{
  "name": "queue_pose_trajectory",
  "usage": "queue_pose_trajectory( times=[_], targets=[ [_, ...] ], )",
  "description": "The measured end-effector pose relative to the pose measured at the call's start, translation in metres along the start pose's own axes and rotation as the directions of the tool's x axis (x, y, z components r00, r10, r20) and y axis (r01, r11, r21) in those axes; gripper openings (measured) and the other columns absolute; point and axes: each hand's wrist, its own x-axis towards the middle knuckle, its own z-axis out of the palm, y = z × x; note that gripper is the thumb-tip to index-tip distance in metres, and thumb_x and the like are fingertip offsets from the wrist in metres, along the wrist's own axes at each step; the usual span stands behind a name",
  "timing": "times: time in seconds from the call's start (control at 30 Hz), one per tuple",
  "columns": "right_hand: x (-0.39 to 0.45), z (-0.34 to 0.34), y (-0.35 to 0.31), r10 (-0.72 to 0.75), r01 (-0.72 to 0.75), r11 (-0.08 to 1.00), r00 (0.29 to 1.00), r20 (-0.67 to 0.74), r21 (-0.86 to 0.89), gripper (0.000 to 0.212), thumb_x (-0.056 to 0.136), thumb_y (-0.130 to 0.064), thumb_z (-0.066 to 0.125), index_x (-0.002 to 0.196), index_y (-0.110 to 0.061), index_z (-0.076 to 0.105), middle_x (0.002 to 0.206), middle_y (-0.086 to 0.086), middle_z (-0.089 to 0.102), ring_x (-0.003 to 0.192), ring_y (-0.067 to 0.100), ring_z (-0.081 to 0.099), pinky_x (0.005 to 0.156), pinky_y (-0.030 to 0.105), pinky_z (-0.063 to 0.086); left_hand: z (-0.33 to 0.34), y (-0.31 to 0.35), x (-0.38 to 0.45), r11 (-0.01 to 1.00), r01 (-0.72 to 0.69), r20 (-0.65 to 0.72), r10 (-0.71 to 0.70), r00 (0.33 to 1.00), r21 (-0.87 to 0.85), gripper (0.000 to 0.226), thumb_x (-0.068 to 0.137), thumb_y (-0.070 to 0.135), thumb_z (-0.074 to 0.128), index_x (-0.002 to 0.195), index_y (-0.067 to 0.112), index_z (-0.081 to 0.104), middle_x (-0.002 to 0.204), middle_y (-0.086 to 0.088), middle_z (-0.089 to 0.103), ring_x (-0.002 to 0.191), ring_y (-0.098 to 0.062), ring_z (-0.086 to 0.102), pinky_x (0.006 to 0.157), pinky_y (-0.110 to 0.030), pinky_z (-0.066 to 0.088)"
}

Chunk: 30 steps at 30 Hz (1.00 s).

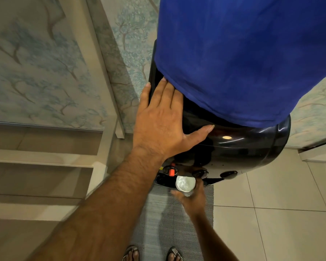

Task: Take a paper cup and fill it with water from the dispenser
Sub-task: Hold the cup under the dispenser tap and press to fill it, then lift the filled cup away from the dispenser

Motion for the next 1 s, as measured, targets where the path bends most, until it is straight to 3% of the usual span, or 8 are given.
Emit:
queue_pose_trajectory(
  times=[0.1,0.2,0.33,0.53,0.7,0.77,0.87,1.0],
  targets=[
    [0.006,0.004,0.001,0.011,-0.011,1.000,1.000,0.005,-0.004,0.075,0.050,-0.023,0.097,0.108,-0.028,0.051,0.098,-0.009,0.067,0.090,0.012,0.067,0.069,0.023,0.053,0.000,0.000,0.000,1.000,0.003,0.012,-0.003,1.000,-0.001,0.107,0.081,0.086,0.037,0.150,0.005,0.040,0.158,-0.015,0.041,0.151,-0.027,0.031,0.125,-0.053,0.017],
    [0.008,0.007,0.002,0.018,-0.018,1.000,1.000,0.005,-0.018,0.080,0.050,-0.032,0.097,0.115,-0.025,0.050,0.101,-0.006,0.069,0.090,0.011,0.067,0.072,0.029,0.059,0.000,0.000,0.000,1.000,0.006,0.011,-0.006,1.000,-0.006,0.107,0.081,0.086,0.037,0.150,0.004,0.040,0.158,-0.015,0.041,0.150,-0.028,0.031,0.125,-0.054,0.017],
    [0.007,0.008,0.002,0.034,-0.034,0.999,0.999,-0.016,-0.006,0.075,0.053,-0.028,0.097,0.113,-0.019,0.051,0.098,-0.005,0.068,0.089,0.015,0.068,0.068,0.022,0.055,0.001,0.000,-0.001,1.000,0.005,0.004,-0.005,1.000,0.001,0.106,0.081,0.086,0.039,0.149,0.004,0.041,0.156,-0.016,0.043,0.149,-0.029,0.034,0.124,-0.054,0.019],
    [-0.003,0.004,0.006,0.028,-0.027,0.999,0.999,-0.026,0.048,0.078,0.051,-0.026,0.097,0.116,-0.021,0.054,0.106,-0.001,0.068,0.095,0.017,0.067,0.071,0.025,0.057,0.000,0.000,0.000,1.000,0.004,0.015,-0.004,1.000,0.003,0.106,0.081,0.086,0.040,0.149,0.004,0.041,0.156,-0.017,0.043,0.149,-0.028,0.034,0.124,-0.053,0.019],
    [-0.028,-0.010,-0.003,0.001,-0.002,0.993,1.000,0.008,0.115,0.082,0.050,-0.023,0.098,0.118,-0.022,0.053,0.111,0.000,0.065,0.100,0.020,0.065,0.068,0.015,0.056,0.000,-0.001,-0.001,1.000,-0.016,0.008,0.016,1.000,-0.003,0.105,0.081,0.084,0.043,0.146,0.003,0.045,0.154,-0.017,0.046,0.147,-0.030,0.037,0.123,-0.054,0.021],
    [-0.042,-0.017,-0.013,-0.027,0.024,0.989,0.999,0.023,0.143,0.081,0.049,-0.025,0.098,0.116,-0.025,0.053,0.108,-0.002,0.067,0.098,0.020,0.067,0.071,0.023,0.059,-0.001,-0.001,0.000,1.000,-0.019,0.019,0.019,1.000,-0.001,0.104,0.081,0.084,0.042,0.147,0.003,0.044,0.154,-0.016,0.046,0.148,-0.030,0.036,0.123,-0.054,0.021],
    [-0.066,-0.034,-0.033,-0.047,0.041,0.976,0.999,0.025,0.213,0.082,0.044,-0.035,0.099,0.113,-0.028,0.056,0.103,-0.003,0.070,0.095,0.024,0.069,0.075,0.046,0.060,-0.006,0.001,0.000,1.000,-0.017,0.055,0.018,0.998,-0.006,0.106,0.082,0.085,0.037,0.151,0.005,0.038,0.158,-0.015,0.040,0.150,-0.029,0.031,0.124,-0.055,0.019],
    [-0.089,-0.049,-0.060,-0.057,0.042,0.943,0.998,0.036,0.329,0.089,0.023,-0.050,0.098,0.103,-0.041,0.060,0.104,-0.012,0.071,0.095,0.026,0.069,0.083,0.054,0.059,-0.007,0.001,-0.003,1.000,-0.013,0.127,0.011,0.992,0.014,0.108,0.084,0.087,0.027,0.156,0.007,0.028,0.164,-0.014,0.031,0.154,-0.028,0.023,0.125,-0.055,0.016]
  ],
)
